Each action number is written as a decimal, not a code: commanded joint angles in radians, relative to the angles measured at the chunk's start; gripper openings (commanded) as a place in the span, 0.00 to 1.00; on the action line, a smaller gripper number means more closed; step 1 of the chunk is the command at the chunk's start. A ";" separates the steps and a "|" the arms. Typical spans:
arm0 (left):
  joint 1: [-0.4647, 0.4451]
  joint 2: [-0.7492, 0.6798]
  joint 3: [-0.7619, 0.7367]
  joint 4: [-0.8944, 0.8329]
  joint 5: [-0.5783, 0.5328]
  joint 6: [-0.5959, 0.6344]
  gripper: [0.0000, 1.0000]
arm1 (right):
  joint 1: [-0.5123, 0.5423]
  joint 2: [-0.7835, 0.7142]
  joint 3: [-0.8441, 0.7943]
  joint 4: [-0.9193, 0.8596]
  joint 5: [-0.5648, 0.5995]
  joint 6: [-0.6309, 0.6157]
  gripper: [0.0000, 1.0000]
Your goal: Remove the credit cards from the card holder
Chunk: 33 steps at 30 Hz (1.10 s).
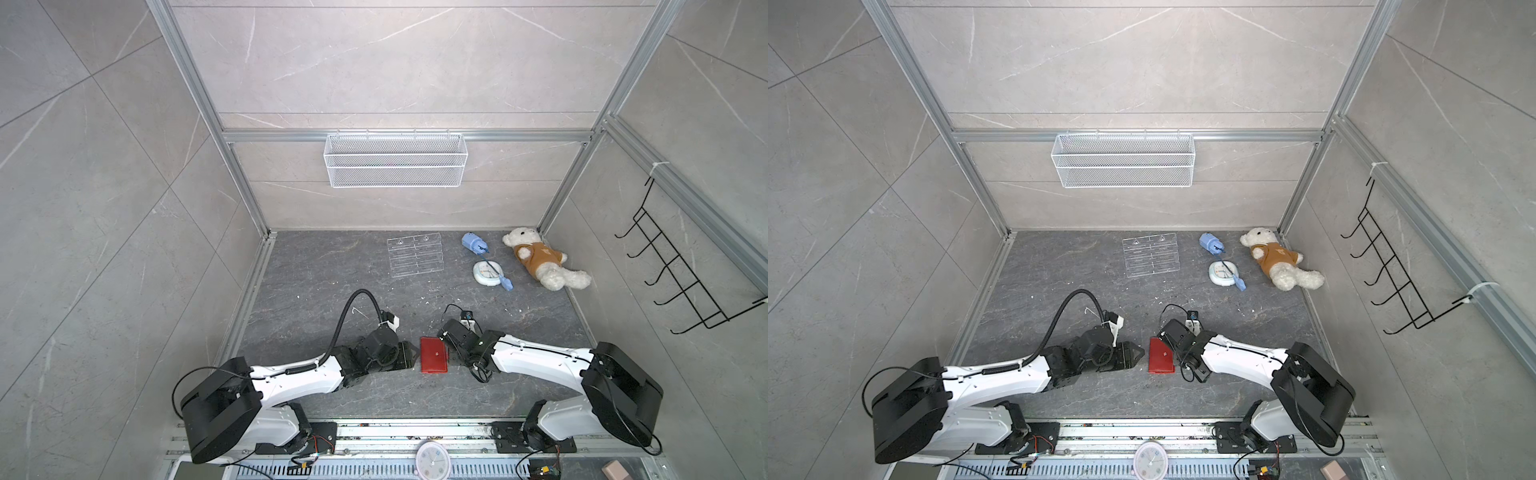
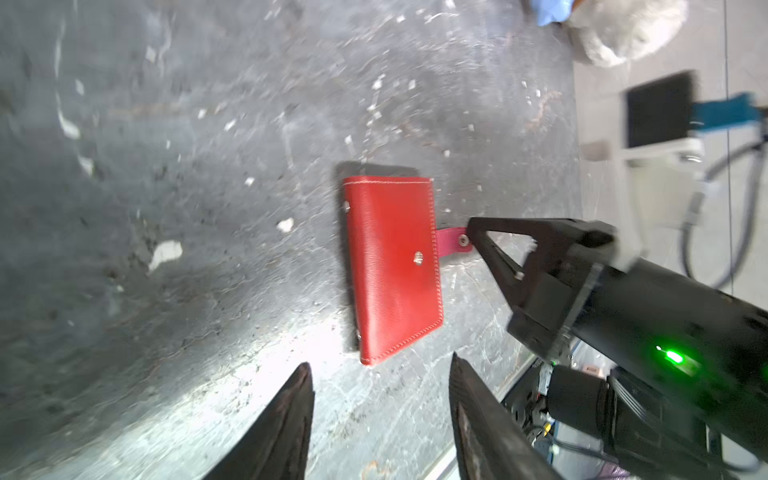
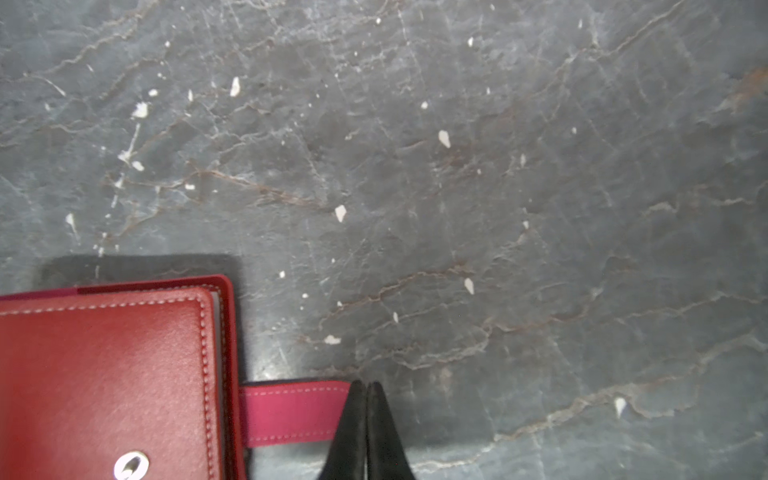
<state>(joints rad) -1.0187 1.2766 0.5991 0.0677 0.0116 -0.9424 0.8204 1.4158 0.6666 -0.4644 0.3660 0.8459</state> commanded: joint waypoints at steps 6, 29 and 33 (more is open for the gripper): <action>-0.094 -0.006 0.116 -0.160 -0.034 0.301 0.54 | -0.045 -0.055 -0.027 -0.006 -0.059 -0.028 0.30; -0.213 0.291 0.214 -0.037 -0.042 0.635 0.57 | -0.097 -0.020 -0.090 0.061 -0.125 -0.028 0.32; -0.222 0.327 0.222 -0.040 -0.103 0.699 0.58 | -0.105 -0.022 -0.092 0.064 -0.131 -0.034 0.32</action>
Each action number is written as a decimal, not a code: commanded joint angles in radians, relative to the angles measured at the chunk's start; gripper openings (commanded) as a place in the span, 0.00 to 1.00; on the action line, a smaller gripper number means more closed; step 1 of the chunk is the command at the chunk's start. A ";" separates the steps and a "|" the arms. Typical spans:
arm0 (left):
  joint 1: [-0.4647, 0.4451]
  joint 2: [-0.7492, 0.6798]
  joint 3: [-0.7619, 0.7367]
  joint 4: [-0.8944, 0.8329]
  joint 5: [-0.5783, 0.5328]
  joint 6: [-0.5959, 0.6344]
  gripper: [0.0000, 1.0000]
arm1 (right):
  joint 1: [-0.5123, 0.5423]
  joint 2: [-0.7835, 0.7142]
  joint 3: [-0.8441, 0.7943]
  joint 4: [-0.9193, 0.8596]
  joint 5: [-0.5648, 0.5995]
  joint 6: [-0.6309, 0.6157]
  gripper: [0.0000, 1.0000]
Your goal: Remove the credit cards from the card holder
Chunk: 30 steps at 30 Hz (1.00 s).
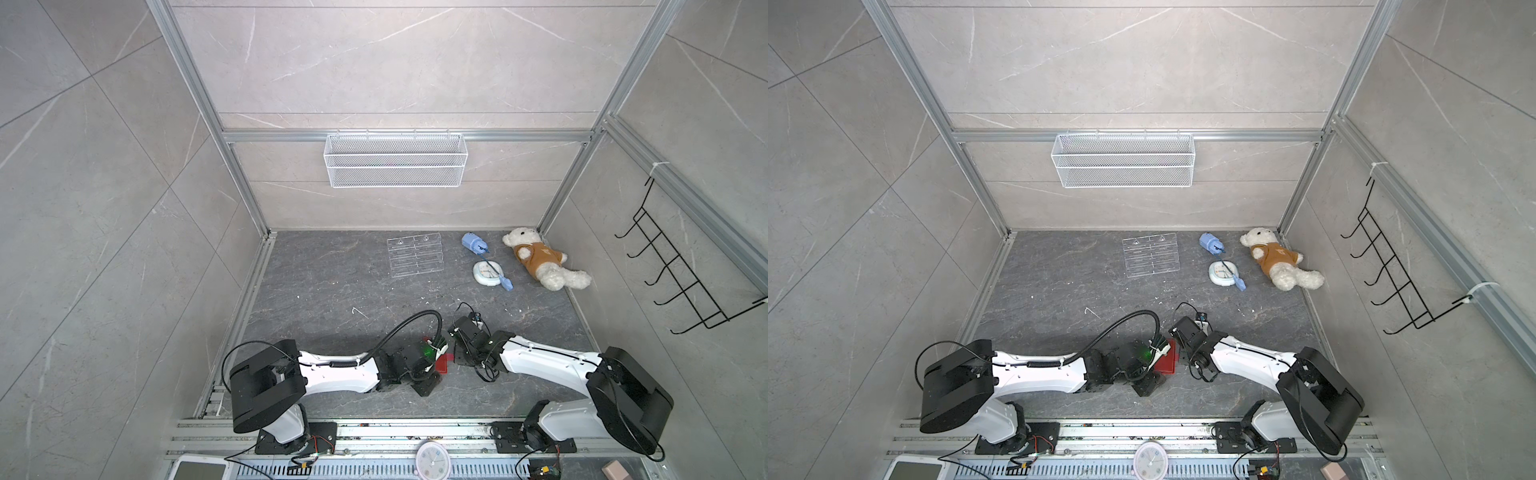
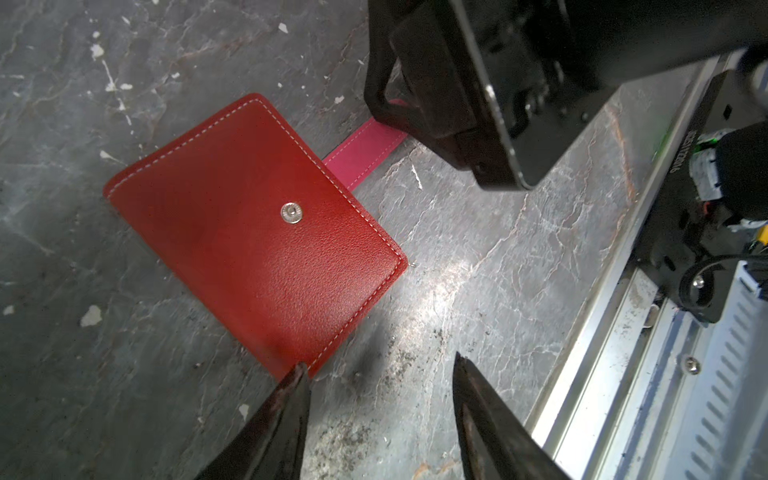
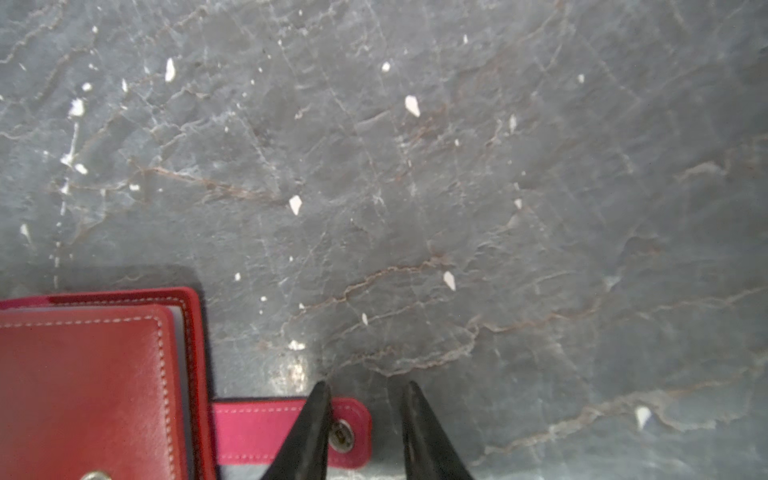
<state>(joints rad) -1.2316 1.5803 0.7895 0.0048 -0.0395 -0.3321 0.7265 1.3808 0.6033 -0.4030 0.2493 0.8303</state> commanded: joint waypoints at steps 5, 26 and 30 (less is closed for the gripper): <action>-0.020 0.069 0.044 0.048 -0.128 0.153 0.59 | -0.014 0.017 -0.032 0.011 -0.024 -0.022 0.32; -0.035 0.077 -0.059 0.218 -0.288 0.207 0.65 | -0.018 0.015 -0.035 0.024 -0.039 -0.029 0.32; -0.049 0.078 -0.072 0.261 -0.308 0.280 0.68 | -0.019 0.015 -0.037 0.024 -0.041 -0.029 0.31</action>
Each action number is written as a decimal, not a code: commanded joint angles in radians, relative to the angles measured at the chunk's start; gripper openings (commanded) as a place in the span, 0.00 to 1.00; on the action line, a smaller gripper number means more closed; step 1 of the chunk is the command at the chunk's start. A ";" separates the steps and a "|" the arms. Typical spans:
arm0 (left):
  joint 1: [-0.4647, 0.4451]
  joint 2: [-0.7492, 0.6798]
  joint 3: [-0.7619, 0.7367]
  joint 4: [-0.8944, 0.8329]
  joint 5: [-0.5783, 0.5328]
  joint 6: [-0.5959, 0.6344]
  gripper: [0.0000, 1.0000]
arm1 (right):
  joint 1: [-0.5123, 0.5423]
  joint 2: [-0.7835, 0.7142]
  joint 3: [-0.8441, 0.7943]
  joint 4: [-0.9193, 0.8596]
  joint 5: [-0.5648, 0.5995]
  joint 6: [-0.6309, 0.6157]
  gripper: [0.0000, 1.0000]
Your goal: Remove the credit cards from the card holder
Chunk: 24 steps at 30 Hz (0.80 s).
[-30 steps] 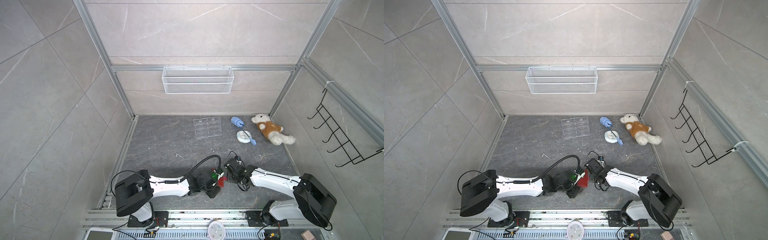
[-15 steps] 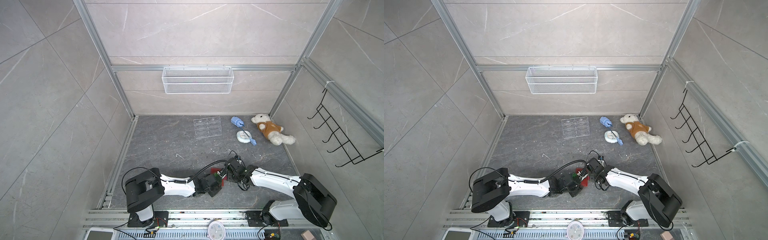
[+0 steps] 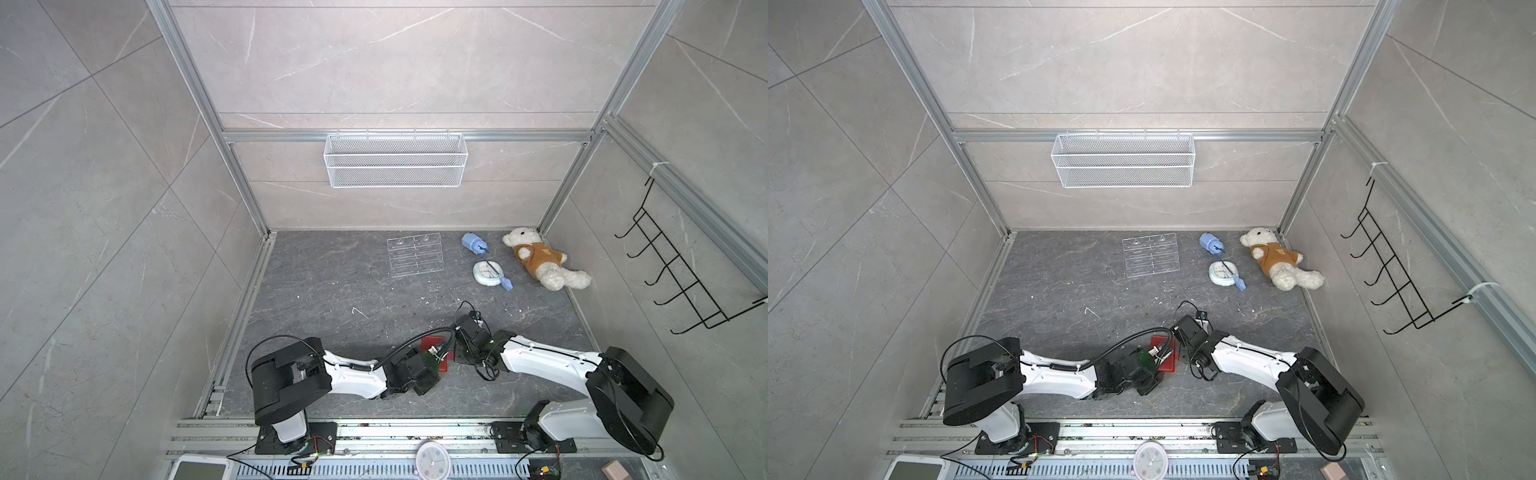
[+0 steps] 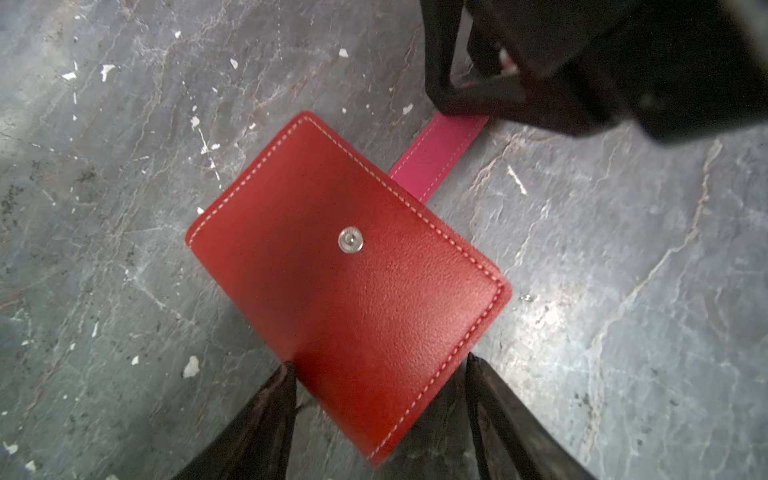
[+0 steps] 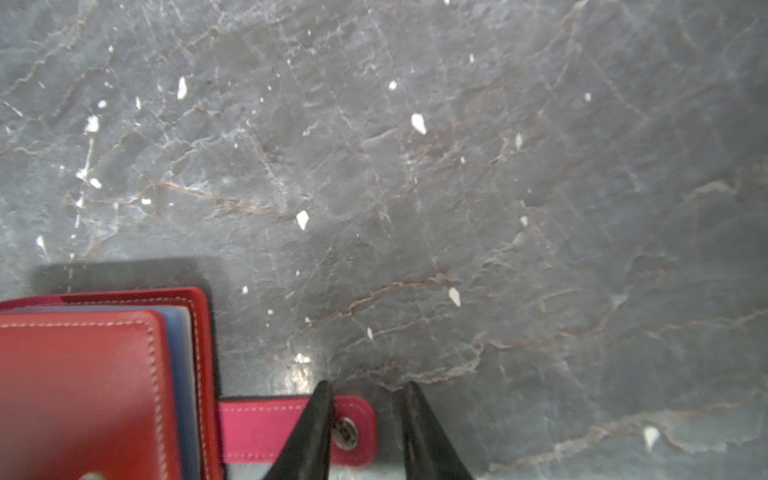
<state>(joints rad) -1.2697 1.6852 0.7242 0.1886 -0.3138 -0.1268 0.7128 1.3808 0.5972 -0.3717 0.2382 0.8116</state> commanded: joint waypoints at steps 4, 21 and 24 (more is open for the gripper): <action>-0.009 -0.001 0.001 0.083 -0.086 0.094 0.69 | -0.004 0.016 -0.033 -0.006 -0.031 -0.011 0.31; -0.010 -0.032 -0.016 0.124 -0.230 0.000 0.66 | -0.005 0.031 -0.034 0.012 -0.042 -0.017 0.31; -0.009 -0.033 -0.008 0.118 -0.241 -0.012 0.66 | -0.004 0.035 -0.032 0.014 -0.045 -0.017 0.31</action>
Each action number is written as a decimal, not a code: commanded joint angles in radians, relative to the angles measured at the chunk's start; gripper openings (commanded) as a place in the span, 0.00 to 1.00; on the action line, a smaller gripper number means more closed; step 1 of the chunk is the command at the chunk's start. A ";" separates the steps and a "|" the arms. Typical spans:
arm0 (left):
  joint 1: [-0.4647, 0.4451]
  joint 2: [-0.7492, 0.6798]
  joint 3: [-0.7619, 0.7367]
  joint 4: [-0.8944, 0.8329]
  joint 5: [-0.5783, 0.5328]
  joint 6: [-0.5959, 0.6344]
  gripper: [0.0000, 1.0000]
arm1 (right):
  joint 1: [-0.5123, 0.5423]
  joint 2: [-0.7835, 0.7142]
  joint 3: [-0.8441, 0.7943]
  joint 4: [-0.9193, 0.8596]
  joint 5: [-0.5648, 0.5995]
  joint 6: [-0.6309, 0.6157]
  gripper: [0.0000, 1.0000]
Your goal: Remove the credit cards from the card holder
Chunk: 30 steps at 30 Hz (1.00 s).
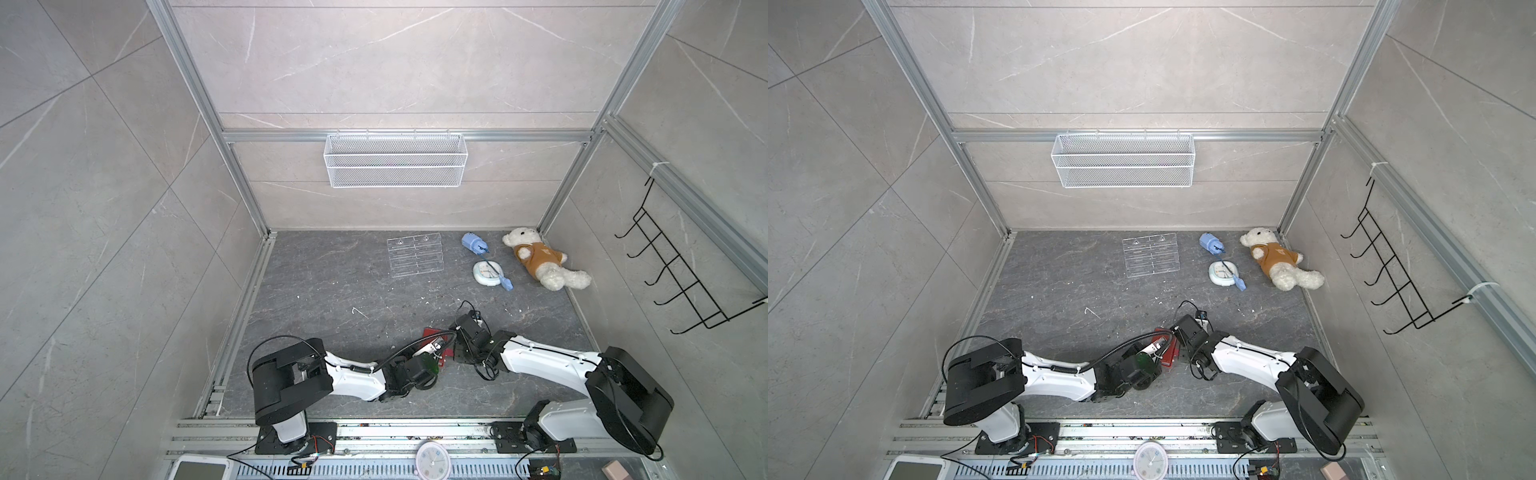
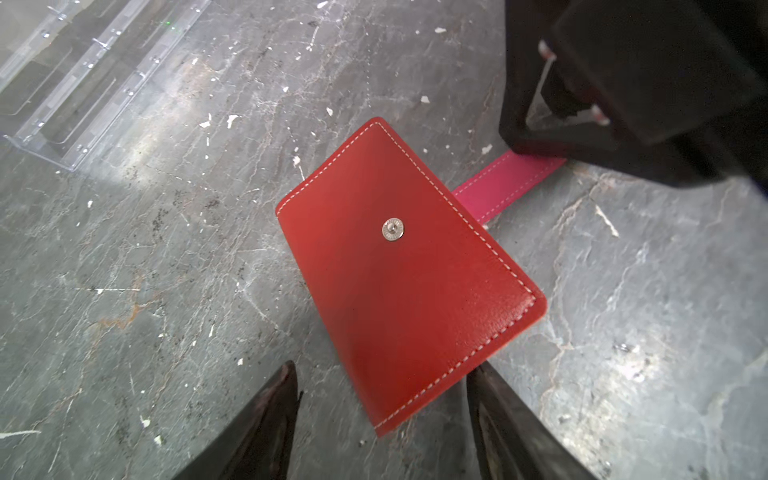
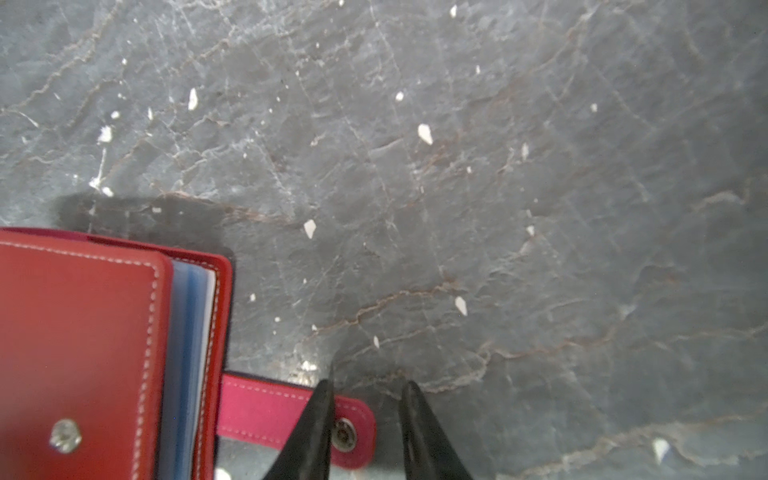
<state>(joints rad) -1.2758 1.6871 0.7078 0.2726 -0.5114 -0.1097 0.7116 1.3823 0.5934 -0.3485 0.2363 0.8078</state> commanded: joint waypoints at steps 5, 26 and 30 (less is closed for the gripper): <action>0.002 -0.060 -0.002 0.048 -0.054 -0.063 0.66 | -0.004 0.022 -0.028 -0.013 -0.045 -0.014 0.31; 0.076 -0.094 -0.072 0.152 -0.053 -0.288 0.63 | -0.003 -0.027 -0.013 -0.002 -0.082 -0.038 0.32; 0.081 -0.084 -0.061 0.167 -0.056 -0.293 0.63 | -0.003 -0.032 -0.020 0.014 -0.099 -0.038 0.32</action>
<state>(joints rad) -1.2034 1.6257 0.6323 0.3756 -0.5449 -0.3714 0.7082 1.3682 0.5922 -0.3389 0.1680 0.7849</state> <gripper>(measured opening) 0.629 0.318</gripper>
